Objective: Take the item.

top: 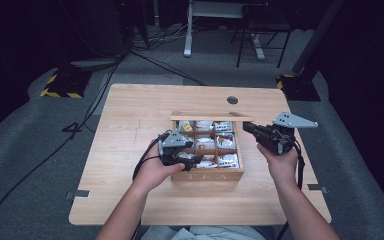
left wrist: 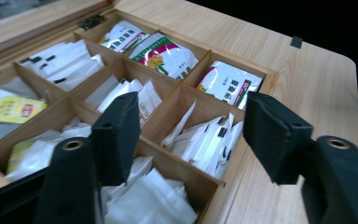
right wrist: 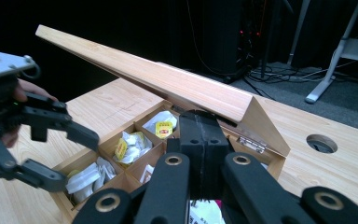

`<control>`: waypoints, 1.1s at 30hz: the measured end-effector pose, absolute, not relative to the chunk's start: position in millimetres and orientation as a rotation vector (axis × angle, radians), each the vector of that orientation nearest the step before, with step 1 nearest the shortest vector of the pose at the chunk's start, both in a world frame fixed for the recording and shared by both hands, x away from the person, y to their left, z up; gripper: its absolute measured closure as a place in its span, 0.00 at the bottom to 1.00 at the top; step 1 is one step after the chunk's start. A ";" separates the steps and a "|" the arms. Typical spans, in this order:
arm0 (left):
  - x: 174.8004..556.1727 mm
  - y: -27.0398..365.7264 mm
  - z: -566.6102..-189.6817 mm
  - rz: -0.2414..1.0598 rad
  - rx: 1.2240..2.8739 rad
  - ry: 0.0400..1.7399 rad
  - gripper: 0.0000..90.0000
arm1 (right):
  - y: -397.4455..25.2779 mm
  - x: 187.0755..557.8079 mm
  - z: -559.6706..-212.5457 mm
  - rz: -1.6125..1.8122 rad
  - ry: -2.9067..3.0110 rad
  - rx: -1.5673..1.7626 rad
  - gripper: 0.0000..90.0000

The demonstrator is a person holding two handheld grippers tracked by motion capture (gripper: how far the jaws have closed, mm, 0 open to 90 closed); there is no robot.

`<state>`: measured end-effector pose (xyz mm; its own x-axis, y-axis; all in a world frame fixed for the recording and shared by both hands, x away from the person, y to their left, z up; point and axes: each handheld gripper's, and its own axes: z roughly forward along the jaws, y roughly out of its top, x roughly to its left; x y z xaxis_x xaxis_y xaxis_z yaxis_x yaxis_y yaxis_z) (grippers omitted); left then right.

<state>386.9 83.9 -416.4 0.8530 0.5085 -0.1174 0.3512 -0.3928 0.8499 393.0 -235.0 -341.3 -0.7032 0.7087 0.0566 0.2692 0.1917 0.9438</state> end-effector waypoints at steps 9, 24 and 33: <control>397.6 63.0 -427.6 0.158 2.057 0.642 0.49 | -234.9 393.3 -341.5 1.522 2.085 0.913 1.00; 404.9 44.9 -439.2 0.173 2.150 0.660 0.56 | -232.7 393.1 -342.2 1.519 2.095 0.906 1.00; 406.2 40.3 -444.8 0.196 2.210 0.694 0.72 | -232.9 392.9 -343.0 1.515 2.098 0.896 1.00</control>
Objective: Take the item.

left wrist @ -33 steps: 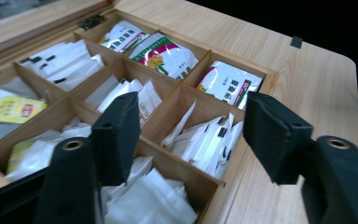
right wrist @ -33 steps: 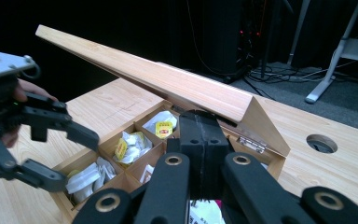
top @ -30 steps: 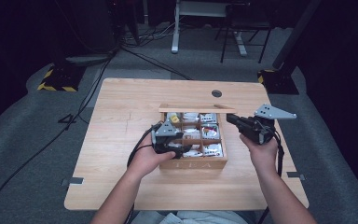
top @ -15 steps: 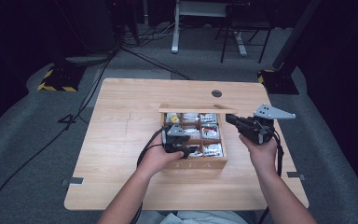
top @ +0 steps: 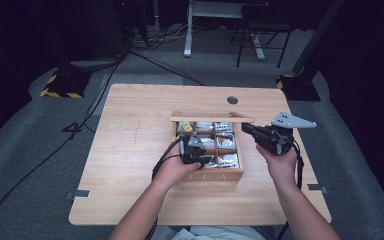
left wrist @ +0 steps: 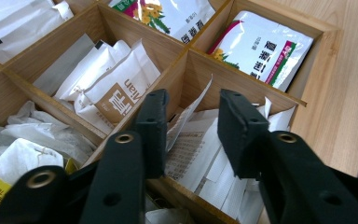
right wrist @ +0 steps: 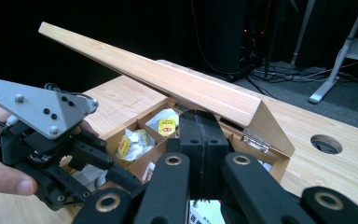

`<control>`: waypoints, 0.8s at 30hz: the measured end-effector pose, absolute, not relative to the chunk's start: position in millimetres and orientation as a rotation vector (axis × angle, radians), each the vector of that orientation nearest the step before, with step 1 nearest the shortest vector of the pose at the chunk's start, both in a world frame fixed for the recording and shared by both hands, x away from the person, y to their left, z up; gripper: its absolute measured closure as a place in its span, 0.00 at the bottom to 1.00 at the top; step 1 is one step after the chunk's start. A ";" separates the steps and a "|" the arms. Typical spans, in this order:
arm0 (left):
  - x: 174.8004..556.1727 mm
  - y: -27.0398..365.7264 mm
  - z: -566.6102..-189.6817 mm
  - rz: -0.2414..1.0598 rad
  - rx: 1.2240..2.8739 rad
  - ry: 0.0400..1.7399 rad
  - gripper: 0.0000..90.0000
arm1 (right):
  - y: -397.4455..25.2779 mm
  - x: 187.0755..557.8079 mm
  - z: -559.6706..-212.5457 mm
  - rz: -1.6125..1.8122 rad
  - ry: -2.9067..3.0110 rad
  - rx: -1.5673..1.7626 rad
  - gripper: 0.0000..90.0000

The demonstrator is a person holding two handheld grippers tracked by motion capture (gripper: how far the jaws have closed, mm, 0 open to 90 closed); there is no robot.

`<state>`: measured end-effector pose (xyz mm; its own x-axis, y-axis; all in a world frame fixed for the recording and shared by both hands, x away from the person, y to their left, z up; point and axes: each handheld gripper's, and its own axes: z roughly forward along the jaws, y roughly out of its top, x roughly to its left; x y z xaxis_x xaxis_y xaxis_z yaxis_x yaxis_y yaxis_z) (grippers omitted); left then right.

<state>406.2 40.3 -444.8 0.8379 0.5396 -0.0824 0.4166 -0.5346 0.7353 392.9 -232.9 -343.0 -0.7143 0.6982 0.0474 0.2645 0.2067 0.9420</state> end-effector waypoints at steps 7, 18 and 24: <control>406.5 34.6 -445.5 0.207 2.257 0.698 0.80 | -232.8 392.8 -343.1 1.513 2.099 0.896 1.00; 408.2 31.7 -445.8 0.170 2.289 0.675 0.90 | -233.0 393.0 -343.2 1.518 2.099 0.897 1.00; 408.7 32.4 -446.1 0.151 2.286 0.667 0.96 | -233.0 393.0 -343.3 1.520 2.098 0.896 1.00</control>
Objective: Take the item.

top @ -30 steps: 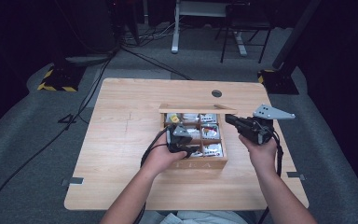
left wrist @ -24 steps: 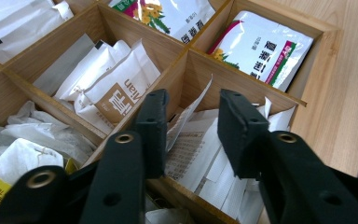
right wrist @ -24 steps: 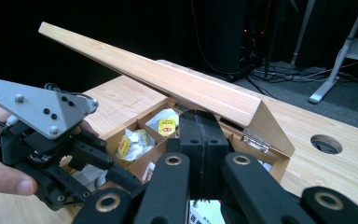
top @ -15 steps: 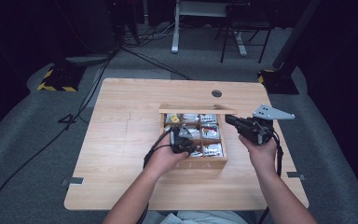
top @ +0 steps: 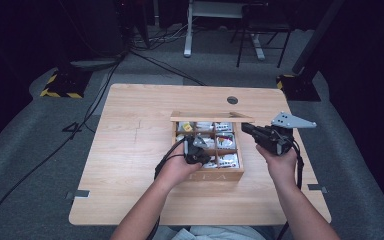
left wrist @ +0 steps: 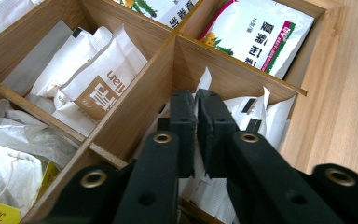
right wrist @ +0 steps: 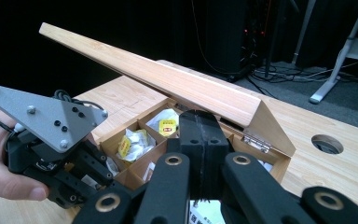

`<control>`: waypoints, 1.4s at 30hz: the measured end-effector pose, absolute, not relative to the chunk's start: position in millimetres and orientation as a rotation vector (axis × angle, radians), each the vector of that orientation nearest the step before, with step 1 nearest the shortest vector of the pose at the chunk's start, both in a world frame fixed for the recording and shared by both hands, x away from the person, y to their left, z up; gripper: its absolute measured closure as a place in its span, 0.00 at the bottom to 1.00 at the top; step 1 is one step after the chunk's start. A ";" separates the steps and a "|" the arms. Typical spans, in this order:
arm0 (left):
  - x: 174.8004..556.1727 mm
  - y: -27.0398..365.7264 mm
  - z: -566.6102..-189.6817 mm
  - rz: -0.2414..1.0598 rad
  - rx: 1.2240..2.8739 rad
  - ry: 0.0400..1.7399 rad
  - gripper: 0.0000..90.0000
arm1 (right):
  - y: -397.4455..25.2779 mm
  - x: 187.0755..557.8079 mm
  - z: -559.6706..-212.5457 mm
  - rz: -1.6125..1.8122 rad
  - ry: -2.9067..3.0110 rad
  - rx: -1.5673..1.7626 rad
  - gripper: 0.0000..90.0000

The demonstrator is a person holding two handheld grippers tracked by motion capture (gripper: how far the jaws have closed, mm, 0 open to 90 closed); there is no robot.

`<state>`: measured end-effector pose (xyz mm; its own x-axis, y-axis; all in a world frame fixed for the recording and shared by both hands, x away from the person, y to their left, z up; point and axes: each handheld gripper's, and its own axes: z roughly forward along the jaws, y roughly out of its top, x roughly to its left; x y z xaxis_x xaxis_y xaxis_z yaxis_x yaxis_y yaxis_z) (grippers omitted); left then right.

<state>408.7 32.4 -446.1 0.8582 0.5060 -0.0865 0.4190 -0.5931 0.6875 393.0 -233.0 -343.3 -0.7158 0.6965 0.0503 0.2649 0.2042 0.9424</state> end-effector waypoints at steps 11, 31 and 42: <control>408.8 35.7 -445.0 0.153 2.259 0.670 1.00 | -233.1 393.3 -343.2 1.524 2.098 0.899 1.00; 400.2 45.1 -408.3 0.208 2.148 0.616 1.00 | -233.1 393.9 -342.8 1.528 2.096 0.904 1.00; 394.0 47.6 -395.9 0.231 2.113 0.589 1.00 | -233.0 393.7 -342.7 1.527 2.097 0.906 1.00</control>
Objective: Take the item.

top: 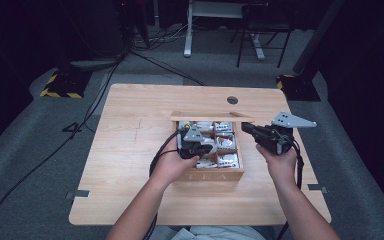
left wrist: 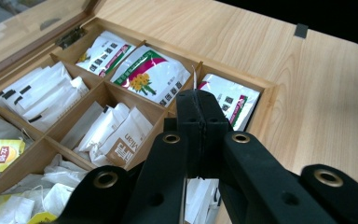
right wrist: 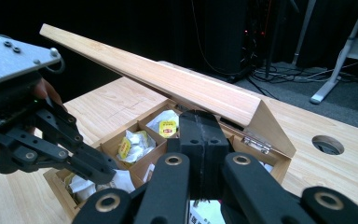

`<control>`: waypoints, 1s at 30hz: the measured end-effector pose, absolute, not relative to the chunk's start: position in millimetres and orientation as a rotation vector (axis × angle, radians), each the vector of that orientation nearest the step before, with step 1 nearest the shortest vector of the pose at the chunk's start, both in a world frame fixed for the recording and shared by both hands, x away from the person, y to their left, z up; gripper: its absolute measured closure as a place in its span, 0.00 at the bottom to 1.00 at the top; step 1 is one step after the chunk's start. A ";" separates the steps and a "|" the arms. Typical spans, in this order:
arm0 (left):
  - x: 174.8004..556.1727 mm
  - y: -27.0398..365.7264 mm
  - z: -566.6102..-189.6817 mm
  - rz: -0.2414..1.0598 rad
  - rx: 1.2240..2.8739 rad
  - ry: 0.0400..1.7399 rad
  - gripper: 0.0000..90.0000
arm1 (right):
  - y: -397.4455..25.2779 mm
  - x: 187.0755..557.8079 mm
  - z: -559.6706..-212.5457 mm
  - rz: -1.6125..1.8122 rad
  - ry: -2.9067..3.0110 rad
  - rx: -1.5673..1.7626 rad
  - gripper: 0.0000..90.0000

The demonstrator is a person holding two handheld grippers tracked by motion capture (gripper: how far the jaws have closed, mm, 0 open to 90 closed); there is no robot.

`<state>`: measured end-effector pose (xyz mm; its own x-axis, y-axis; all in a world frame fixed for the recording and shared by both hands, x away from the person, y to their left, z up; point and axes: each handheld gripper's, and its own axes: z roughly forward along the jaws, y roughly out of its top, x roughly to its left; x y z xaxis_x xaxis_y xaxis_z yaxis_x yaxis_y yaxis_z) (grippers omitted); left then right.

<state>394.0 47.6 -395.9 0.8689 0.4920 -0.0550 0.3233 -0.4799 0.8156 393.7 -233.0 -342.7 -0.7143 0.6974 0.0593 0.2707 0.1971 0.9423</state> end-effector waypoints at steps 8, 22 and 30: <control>388.5 60.0 -390.0 0.233 2.079 0.576 1.00 | -233.1 393.5 -342.8 1.526 2.099 0.904 1.00; 364.4 96.3 -372.7 0.310 2.024 0.567 1.00 | -232.7 393.1 -342.9 1.521 2.096 0.905 1.00; 353.3 107.0 -368.6 0.348 2.018 0.572 1.00 | -232.8 393.1 -343.1 1.522 2.096 0.902 1.00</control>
